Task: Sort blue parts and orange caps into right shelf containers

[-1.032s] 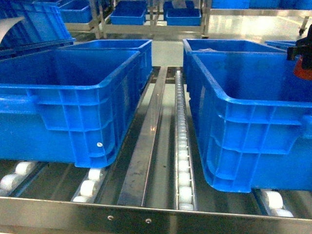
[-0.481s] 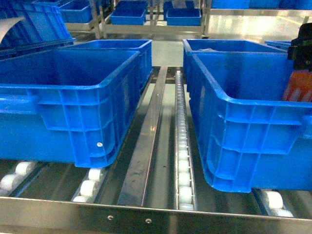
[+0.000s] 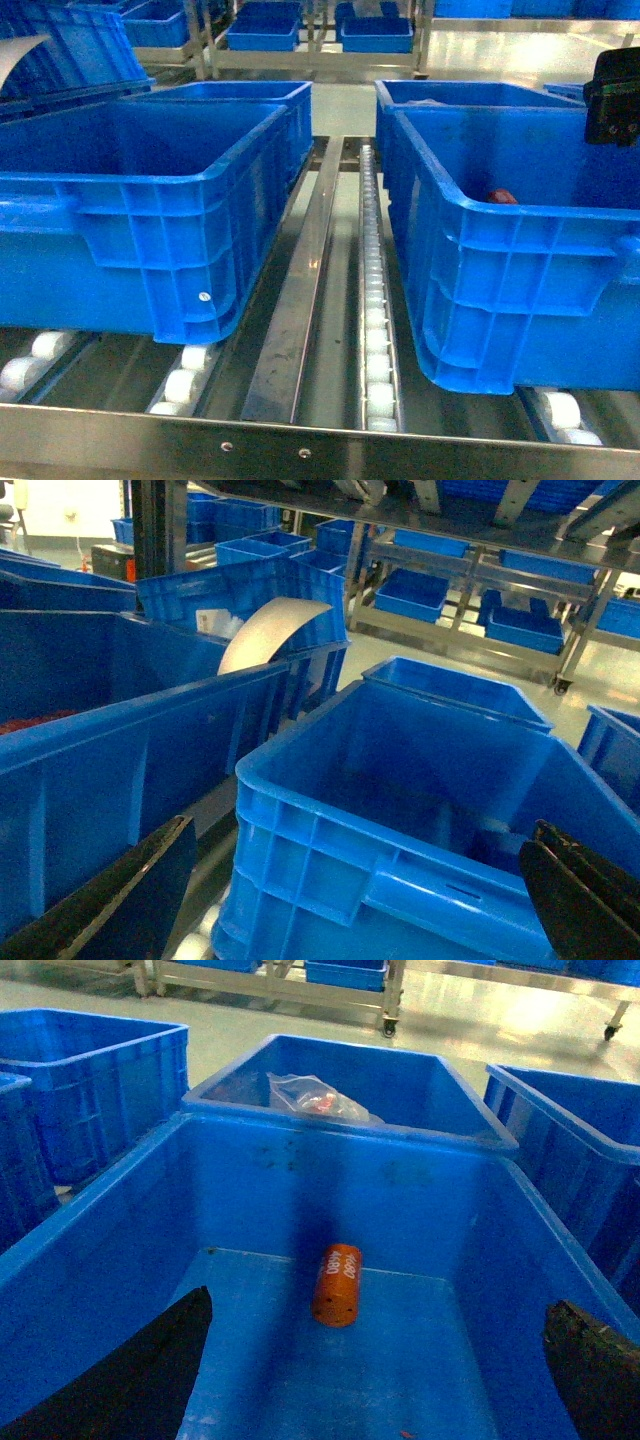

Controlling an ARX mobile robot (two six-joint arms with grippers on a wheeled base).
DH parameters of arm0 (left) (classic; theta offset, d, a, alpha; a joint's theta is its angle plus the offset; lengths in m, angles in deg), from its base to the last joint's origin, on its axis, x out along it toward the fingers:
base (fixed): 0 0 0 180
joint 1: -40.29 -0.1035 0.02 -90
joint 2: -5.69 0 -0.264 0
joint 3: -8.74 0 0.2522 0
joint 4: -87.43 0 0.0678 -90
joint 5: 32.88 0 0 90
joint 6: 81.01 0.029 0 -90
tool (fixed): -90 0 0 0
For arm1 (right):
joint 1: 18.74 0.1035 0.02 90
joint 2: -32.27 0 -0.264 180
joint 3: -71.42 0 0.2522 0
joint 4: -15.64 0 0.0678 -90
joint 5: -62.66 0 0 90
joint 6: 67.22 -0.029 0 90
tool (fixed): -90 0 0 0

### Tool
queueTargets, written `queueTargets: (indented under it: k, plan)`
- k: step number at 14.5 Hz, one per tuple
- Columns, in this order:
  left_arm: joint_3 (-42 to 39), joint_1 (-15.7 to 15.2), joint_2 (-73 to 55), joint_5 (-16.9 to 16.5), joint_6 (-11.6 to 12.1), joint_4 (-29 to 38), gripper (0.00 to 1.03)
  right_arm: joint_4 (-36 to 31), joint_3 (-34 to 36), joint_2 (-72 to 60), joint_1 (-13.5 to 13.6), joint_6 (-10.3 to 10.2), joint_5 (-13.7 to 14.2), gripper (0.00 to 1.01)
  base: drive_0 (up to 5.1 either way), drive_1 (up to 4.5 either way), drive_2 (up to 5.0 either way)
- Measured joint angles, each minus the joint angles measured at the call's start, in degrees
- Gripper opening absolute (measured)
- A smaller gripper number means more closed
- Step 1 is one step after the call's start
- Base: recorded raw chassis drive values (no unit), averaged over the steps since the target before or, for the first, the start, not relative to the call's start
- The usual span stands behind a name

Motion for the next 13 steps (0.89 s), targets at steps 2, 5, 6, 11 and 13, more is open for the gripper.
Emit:
queueTargets:
  k: [2, 5, 6, 11, 13]
  plan:
    - [0.00, 0.00, 0.00, 0.00, 0.00, 0.00, 0.98, 0.00, -0.02, 0.00, 0.00, -0.02, 0.00, 0.98, 0.0, 0.00, 0.0]
    - [0.00, 0.00, 0.00, 0.00, 0.00, 0.00, 0.98, 1.31, -0.20, 0.07, 0.00, -0.39, 0.15, 0.98, 0.0, 0.00, 0.0]
    - [0.00, 0.00, 0.00, 0.00, -0.02, 0.00, 0.98, 2.71, -0.28, 0.13, 0.02, -1.86, 0.28, 0.98, 0.0, 0.00, 0.0]
    - [0.00, 0.00, 0.00, 0.00, -0.02, 0.00, 0.98, 2.01, 3.85, 6.45, 0.42, -4.35, -0.39, 0.98, 0.0, 0.00, 0.0]
    - [0.00, 0.00, 0.00, 0.00, 0.00, 0.00, 0.98, 1.07, 8.50, 12.26, 0.35, -4.50, -1.73, 0.98, 0.0, 0.00, 0.0]
